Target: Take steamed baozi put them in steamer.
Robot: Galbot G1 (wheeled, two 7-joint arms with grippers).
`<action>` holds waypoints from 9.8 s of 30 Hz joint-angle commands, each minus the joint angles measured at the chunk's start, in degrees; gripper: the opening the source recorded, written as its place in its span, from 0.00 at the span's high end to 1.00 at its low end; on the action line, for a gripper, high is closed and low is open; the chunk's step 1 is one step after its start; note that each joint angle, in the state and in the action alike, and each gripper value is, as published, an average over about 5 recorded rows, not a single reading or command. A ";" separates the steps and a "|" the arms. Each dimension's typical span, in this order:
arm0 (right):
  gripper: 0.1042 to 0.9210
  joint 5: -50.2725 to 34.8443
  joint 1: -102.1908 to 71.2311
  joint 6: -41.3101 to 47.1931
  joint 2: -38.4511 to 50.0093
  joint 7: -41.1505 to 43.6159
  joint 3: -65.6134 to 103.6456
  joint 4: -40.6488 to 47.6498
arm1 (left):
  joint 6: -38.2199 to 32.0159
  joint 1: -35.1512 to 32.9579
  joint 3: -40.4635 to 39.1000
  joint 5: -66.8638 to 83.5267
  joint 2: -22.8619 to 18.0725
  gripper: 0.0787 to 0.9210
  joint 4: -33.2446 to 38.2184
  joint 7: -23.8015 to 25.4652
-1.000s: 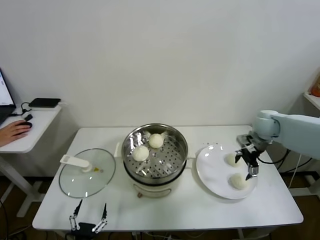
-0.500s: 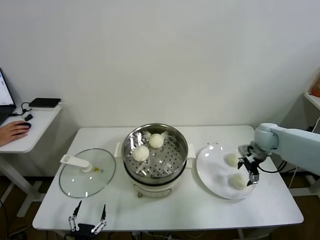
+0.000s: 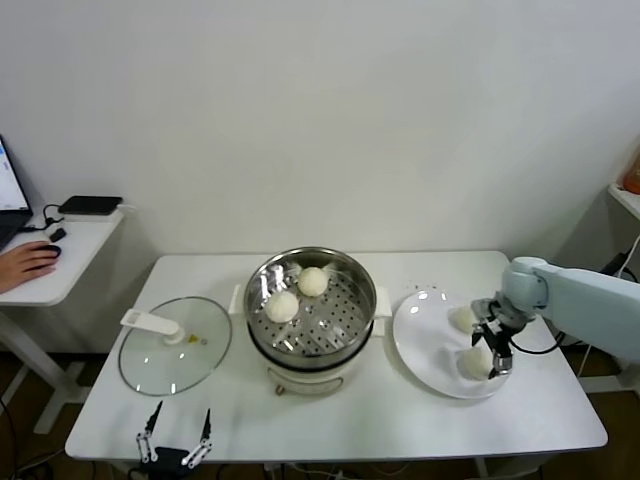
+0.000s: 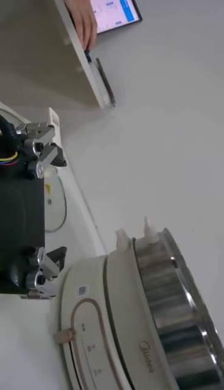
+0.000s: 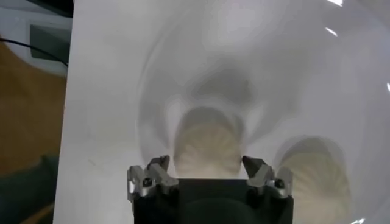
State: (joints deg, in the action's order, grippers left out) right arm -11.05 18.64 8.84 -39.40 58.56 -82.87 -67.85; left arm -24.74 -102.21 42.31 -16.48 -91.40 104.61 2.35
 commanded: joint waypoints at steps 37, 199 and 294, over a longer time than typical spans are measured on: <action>0.37 -2.27 40.06 -22.53 -21.48 -0.38 -3.71 -23.46 | -0.40 -0.92 -0.18 -0.23 -0.09 0.12 1.16 -0.07; 0.43 -16.73 28.87 -2.45 -8.82 1.65 -16.03 -2.92 | -0.60 -0.64 -0.26 -1.31 0.15 0.12 -1.07 -0.03; 0.12 -24.00 -72.34 -7.68 6.09 -54.59 92.11 -39.29 | -0.58 -0.15 -1.37 -2.04 -0.05 0.12 0.72 0.18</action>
State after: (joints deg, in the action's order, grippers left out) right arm -37.89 -3.90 13.80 -34.10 18.43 -35.31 -96.11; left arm -25.32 -102.58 41.16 -18.47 -91.43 105.44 2.46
